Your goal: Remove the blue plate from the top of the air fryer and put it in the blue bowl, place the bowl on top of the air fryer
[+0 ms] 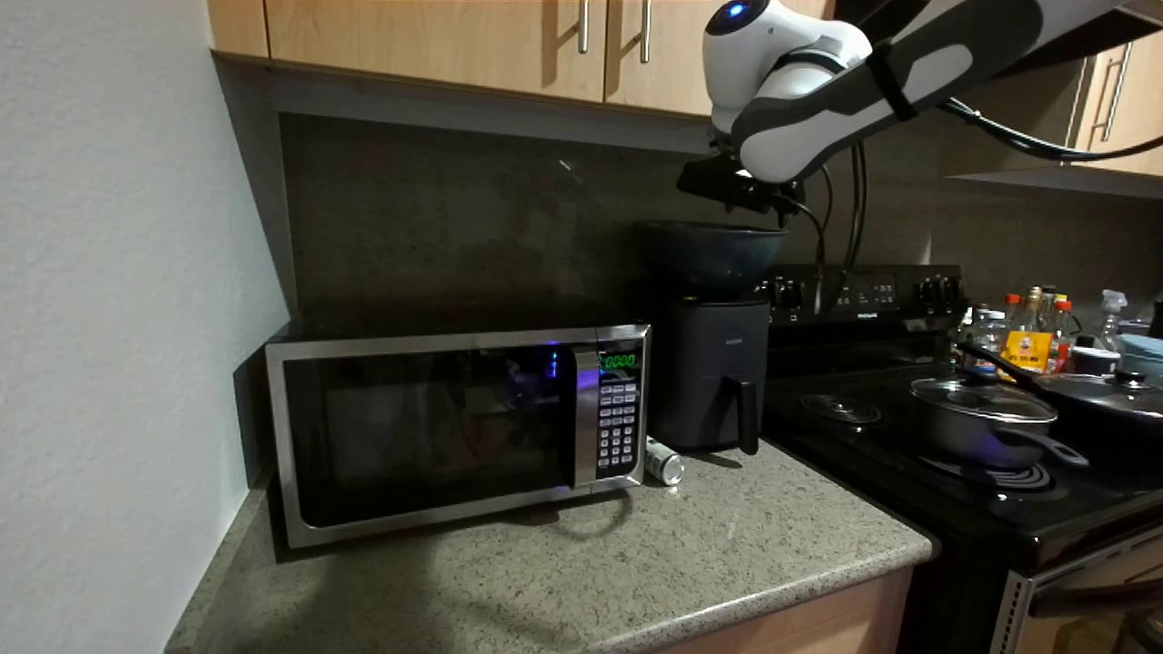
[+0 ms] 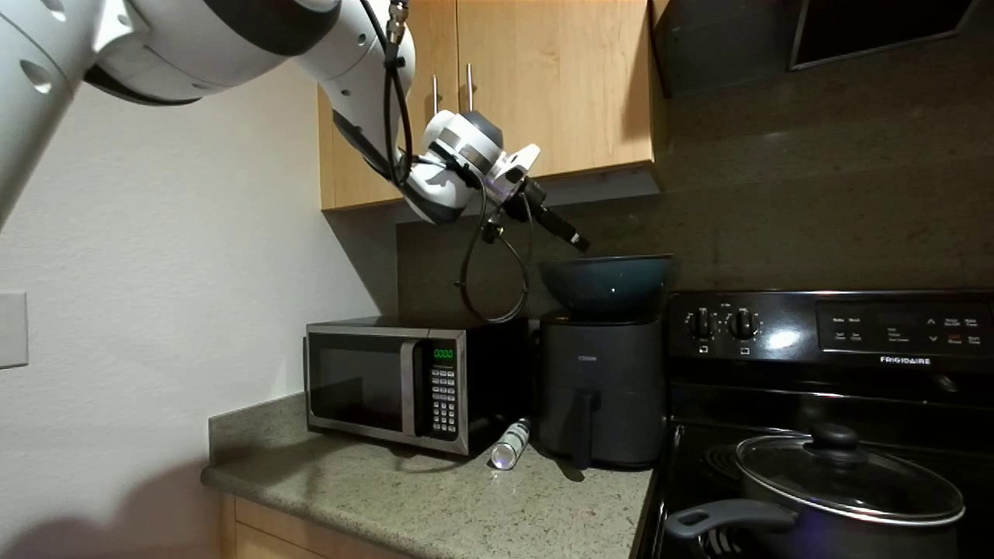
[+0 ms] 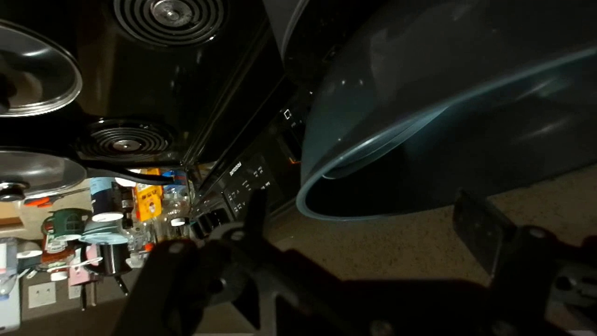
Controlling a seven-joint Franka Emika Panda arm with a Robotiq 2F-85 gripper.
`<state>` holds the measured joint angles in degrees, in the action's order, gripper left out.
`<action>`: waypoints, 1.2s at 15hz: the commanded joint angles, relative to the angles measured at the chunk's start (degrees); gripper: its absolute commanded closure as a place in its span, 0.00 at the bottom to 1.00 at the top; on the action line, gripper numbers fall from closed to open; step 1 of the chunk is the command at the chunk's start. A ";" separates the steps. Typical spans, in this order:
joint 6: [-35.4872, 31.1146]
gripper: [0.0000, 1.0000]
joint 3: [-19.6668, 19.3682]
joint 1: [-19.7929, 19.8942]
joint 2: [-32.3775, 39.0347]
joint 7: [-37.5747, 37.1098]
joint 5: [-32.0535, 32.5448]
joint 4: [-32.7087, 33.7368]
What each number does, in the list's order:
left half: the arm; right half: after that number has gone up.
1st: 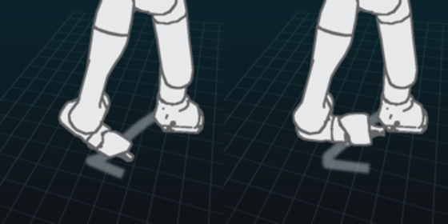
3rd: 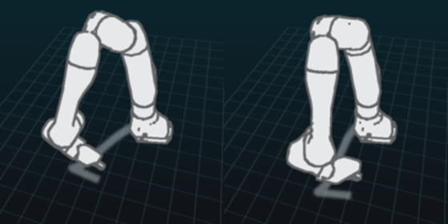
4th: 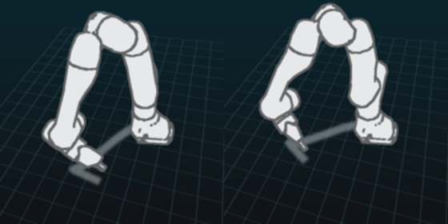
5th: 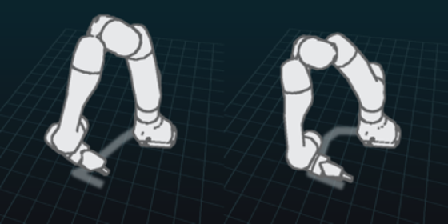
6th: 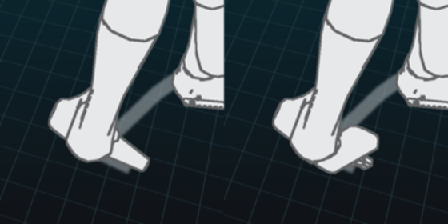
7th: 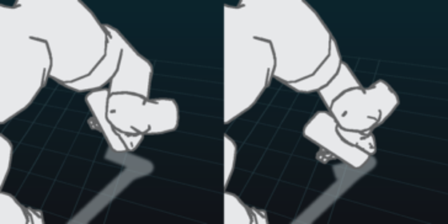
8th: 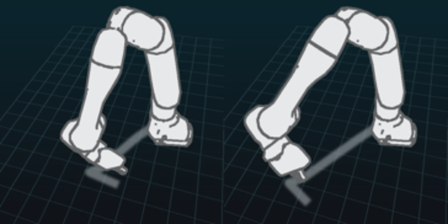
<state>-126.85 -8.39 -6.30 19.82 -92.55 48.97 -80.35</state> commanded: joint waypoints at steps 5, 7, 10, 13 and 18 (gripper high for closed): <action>6.62 0.00 1.44 1.36 -14.88 3.82 2.86 -13.42; 9.31 0.00 1.70 2.16 -18.91 3.05 4.56 -16.54; 12.01 0.00 2.39 3.95 -24.19 1.21 6.54 -20.32; 11.95 0.00 3.10 5.71 -22.62 2.49 4.54 -17.37; 12.00 0.00 3.50 6.61 -24.98 1.63 4.47 -19.52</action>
<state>-114.85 -6.76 -1.67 -5.26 -91.12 53.72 -100.04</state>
